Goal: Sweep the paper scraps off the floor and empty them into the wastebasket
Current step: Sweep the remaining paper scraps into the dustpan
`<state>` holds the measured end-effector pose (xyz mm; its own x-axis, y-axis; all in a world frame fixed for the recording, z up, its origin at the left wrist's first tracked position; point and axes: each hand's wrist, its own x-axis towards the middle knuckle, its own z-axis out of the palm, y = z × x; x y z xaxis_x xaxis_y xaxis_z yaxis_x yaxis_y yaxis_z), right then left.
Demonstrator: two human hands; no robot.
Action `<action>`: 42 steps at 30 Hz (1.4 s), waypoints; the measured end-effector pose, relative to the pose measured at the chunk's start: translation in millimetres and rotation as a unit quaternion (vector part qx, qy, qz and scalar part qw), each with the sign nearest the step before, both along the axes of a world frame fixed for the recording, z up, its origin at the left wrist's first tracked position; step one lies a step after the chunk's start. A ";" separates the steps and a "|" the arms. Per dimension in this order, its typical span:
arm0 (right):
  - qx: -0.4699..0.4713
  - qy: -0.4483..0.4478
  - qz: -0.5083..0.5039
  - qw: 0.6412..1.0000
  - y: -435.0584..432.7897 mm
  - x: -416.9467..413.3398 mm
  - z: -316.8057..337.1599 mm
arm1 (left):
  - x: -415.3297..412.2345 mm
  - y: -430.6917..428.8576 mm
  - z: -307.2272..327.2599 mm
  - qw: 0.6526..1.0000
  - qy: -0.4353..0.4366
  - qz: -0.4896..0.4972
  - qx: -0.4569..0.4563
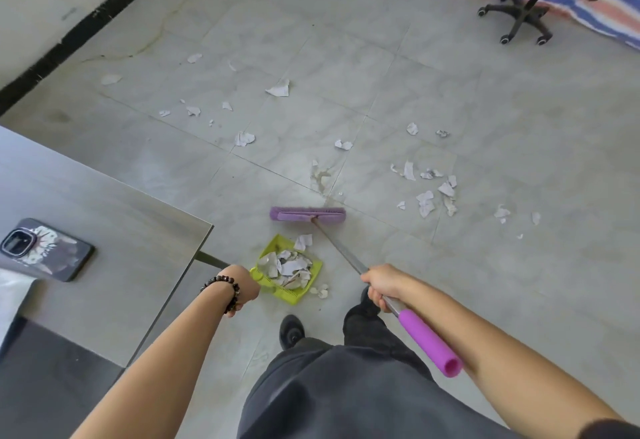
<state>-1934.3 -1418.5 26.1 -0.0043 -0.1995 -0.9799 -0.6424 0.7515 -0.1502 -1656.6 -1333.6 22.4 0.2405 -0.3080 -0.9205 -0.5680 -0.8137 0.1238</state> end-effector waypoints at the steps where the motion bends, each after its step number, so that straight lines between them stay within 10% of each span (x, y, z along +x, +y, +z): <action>1: 0.001 0.008 0.014 1.000 5.8 5.5 -7.0 | -1.8 -3.0 -0.6 1.000 0.000 -0.005 0.003; 16: 0.099 -0.089 -0.207 0.969 13.1 -80.3 54.1 | -3.2 16.3 4.3 0.998 -0.017 -0.065 0.012; 29: -0.107 -0.079 -0.089 0.987 34.1 -128.2 12.0 | -88.7 155.8 39.0 0.993 -0.068 0.091 -0.026; 42: -0.016 -0.025 0.044 0.999 170.3 -159.4 13.6 | -166.7 226.7 -2.9 0.996 -0.030 0.082 0.024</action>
<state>-2093.7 -1248.2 39.8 0.0642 -0.2280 -0.9715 -0.6968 0.6867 -0.2072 -1823.3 -1106.9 19.5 0.3393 -0.2169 -0.9153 -0.4331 -0.8998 0.0526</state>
